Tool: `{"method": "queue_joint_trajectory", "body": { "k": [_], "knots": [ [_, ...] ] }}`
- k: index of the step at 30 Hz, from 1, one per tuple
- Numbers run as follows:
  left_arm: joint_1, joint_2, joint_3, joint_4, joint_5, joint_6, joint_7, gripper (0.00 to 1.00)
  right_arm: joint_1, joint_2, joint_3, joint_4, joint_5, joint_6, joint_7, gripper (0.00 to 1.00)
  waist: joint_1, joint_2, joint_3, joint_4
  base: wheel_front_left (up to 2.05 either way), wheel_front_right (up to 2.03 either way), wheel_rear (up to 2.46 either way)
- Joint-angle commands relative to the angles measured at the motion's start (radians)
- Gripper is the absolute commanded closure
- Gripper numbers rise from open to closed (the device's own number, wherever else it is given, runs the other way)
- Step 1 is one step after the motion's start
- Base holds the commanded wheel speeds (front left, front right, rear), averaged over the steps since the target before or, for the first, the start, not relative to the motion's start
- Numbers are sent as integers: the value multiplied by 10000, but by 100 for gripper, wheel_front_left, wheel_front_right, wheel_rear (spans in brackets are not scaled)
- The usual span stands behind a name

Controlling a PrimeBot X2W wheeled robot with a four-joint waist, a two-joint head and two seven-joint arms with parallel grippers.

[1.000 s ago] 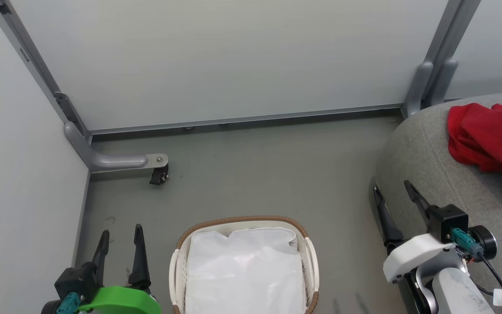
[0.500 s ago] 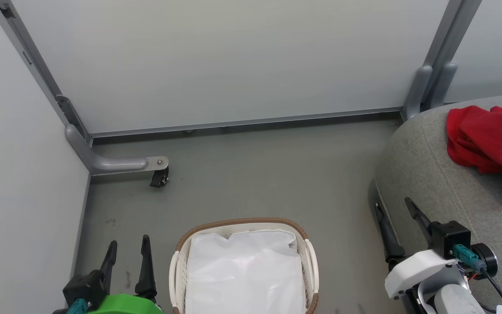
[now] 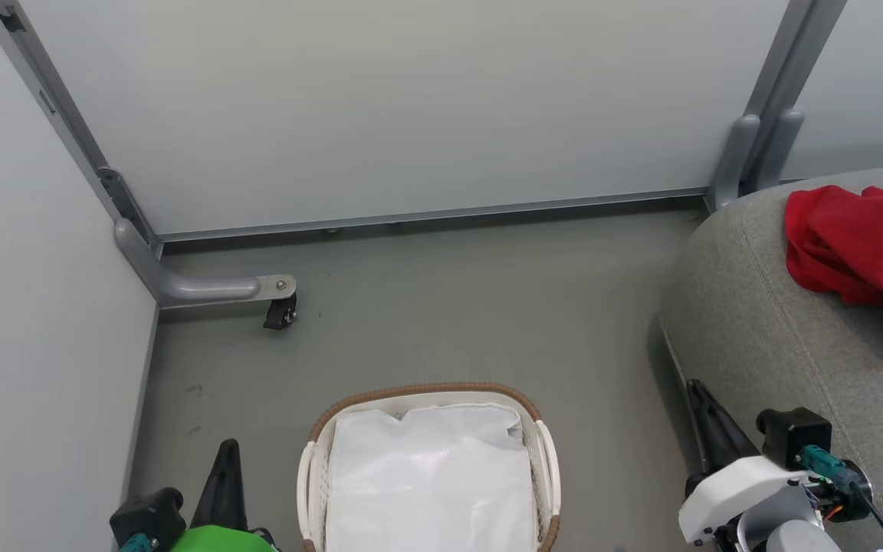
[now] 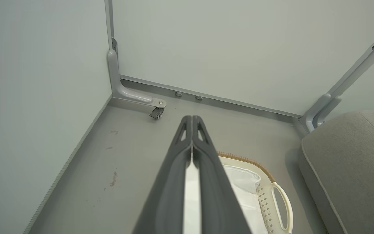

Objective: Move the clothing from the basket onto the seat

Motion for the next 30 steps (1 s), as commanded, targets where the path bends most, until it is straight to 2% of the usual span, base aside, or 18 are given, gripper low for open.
{"method": "queue_joint_trajectory", "body": {
  "k": [1, 30],
  "knots": [
    [-115, 12, 121, -194, -457, -35, 106, 100, -175, -36, -102, -185, 556, -1, 127, 100, 1, 0, -1, -4, 0, 0, 0],
    [-550, 27, 828, -669, -4693, -211, 1341, 100, -71, -76, -519, -789, 5503, -4, 1302, 100, 1, 0, -17, -68, 0, 0, 0]
  ]
}}
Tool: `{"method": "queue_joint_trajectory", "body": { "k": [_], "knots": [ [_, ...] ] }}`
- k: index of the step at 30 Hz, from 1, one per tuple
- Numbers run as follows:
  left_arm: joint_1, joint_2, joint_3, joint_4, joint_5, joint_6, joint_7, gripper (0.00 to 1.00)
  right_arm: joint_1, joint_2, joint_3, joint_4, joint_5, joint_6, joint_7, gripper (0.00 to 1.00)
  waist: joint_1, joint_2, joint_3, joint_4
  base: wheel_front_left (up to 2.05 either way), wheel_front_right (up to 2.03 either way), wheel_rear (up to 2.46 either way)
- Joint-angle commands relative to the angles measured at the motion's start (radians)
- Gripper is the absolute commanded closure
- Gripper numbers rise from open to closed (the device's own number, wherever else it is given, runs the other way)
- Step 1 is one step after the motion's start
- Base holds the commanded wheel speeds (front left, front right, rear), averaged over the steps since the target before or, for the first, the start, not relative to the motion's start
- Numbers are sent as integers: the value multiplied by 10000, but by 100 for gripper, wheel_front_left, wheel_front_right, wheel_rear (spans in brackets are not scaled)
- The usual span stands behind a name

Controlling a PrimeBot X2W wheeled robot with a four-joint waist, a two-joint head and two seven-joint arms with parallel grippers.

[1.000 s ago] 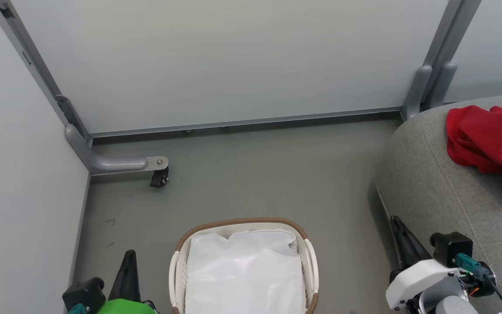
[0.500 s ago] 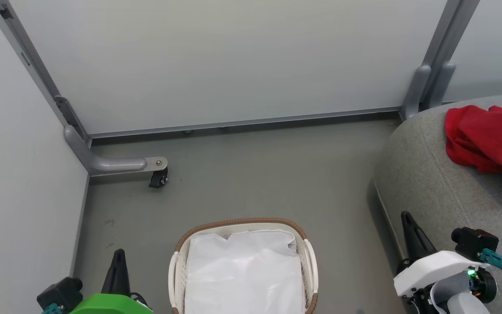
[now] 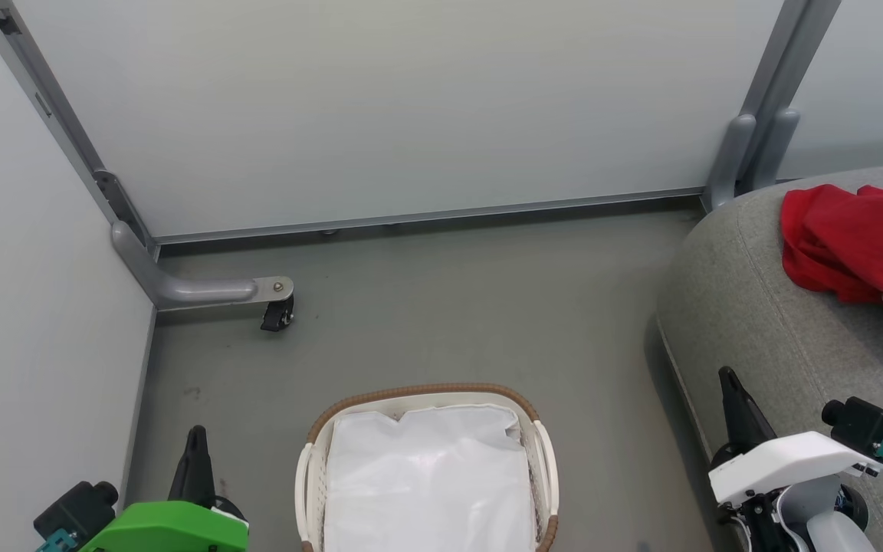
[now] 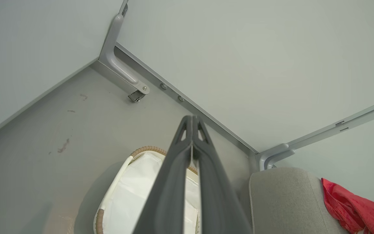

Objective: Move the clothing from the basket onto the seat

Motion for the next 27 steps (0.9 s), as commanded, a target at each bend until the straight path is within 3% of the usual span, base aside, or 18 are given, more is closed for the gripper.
{"method": "queue_joint_trajectory", "body": {
  "k": [1, 27],
  "knots": [
    [-306, 29, 100, -160, -336, -44, 65, 100, -71, -63, -68, -189, 362, -4, 86, 100, 0, 0, -1, -3, 0, 0, 0],
    [-598, 41, 576, -454, -3149, -169, 896, 100, -43, -90, -392, -531, 3643, -6, 907, 100, 0, 0, -16, -60, 0, 0, 0]
  ]
}}
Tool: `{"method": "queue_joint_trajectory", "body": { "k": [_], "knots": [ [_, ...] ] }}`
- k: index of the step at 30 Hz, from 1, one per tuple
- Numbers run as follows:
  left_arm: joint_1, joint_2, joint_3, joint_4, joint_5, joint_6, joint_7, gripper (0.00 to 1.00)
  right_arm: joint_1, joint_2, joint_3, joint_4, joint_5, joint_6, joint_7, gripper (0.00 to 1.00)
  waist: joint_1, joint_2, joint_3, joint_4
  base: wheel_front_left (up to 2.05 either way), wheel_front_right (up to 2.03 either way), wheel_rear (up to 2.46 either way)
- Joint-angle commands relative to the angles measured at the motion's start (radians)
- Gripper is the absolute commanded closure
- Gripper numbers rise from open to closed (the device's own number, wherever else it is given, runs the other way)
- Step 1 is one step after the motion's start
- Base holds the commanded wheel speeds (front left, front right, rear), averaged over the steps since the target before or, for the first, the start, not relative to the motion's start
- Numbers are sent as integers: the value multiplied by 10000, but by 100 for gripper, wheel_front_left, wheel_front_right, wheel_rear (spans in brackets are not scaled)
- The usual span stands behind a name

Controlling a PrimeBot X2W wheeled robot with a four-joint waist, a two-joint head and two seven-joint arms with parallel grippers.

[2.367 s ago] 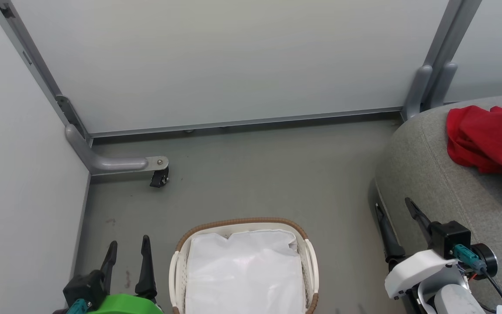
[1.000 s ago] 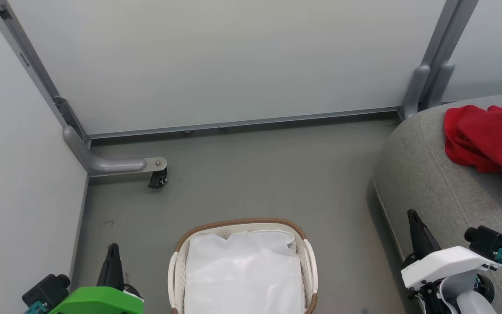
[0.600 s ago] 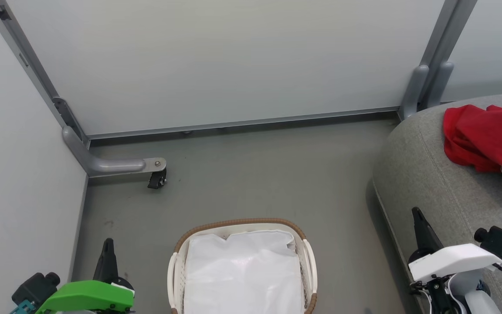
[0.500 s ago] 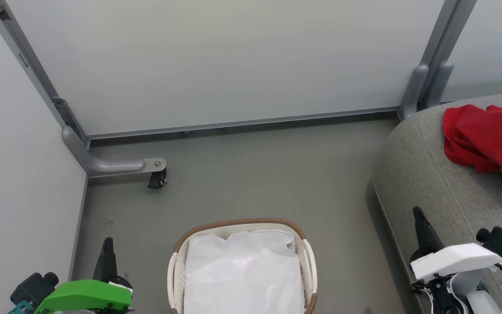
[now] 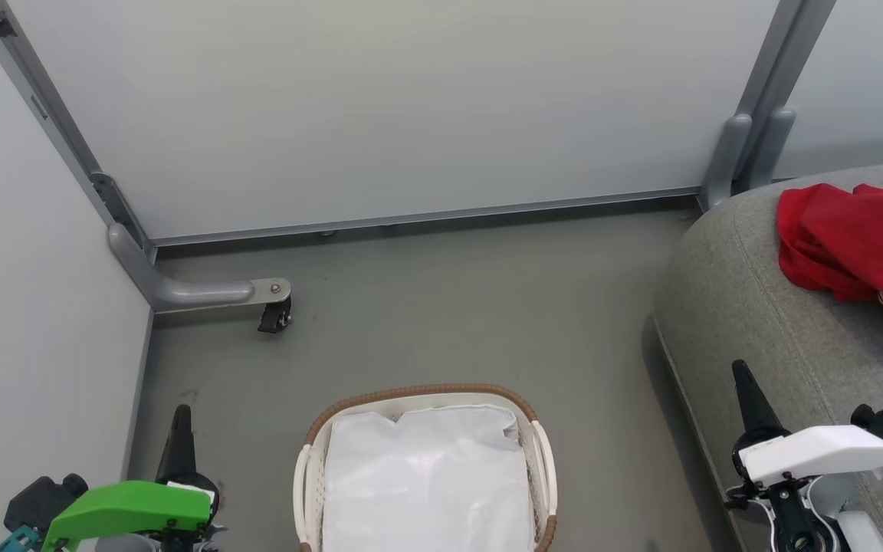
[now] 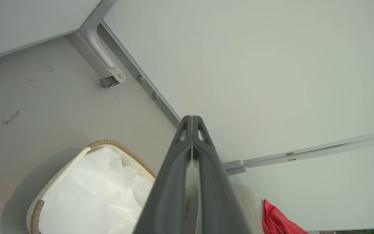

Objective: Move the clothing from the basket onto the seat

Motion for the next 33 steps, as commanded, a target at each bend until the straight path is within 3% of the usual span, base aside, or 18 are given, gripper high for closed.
{"method": "queue_joint_trajectory", "body": {
  "k": [1, 33],
  "knots": [
    [-273, 40, 73, -118, -267, -72, 59, 100, -42, -69, -60, -152, 306, -4, 61, 100, 0, 0, -1, -3, 0, 0, 0],
    [-548, 54, 525, -387, -2889, -175, 836, 100, -7, -90, -362, -457, 3354, -6, 829, 100, 0, 0, -19, -72, 0, 0, 0]
  ]
}}
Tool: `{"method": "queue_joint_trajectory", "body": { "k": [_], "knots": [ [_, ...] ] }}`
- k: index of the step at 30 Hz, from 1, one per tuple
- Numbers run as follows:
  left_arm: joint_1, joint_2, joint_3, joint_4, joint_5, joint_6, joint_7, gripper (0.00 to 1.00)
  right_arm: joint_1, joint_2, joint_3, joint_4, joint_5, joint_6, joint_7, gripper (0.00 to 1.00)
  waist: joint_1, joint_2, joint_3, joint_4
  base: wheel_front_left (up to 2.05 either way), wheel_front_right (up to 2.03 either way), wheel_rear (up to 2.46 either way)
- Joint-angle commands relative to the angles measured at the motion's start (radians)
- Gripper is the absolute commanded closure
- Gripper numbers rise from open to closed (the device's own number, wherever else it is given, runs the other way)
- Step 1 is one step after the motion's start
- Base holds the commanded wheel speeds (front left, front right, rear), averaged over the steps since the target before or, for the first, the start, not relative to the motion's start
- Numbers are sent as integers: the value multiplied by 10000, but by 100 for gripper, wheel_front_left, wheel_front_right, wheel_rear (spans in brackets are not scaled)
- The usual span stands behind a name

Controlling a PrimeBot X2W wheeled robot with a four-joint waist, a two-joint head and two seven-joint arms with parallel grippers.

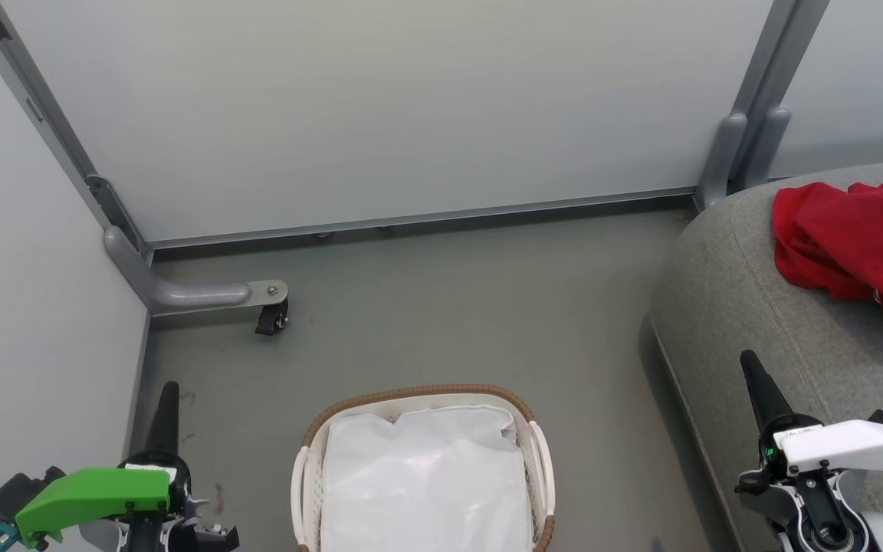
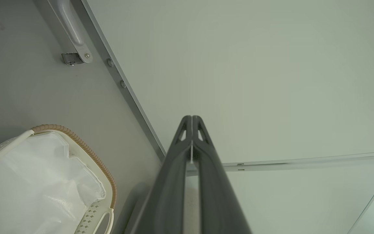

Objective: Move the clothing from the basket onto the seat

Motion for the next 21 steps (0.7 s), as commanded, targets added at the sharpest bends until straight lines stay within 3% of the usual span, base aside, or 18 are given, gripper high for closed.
{"method": "queue_joint_trajectory", "body": {
  "k": [1, 21],
  "knots": [
    [-262, 53, 82, -86, -246, -47, 71, 100, -5, -60, -57, -100, 236, -4, 65, 100, 0, 0, -1, -3, 0, 0, 0],
    [-363, 60, 306, -224, -1558, -113, 455, 100, 17, -73, -204, -251, 1774, -6, 453, 100, 0, 0, -12, -47, 0, 0, 0]
  ]
}}
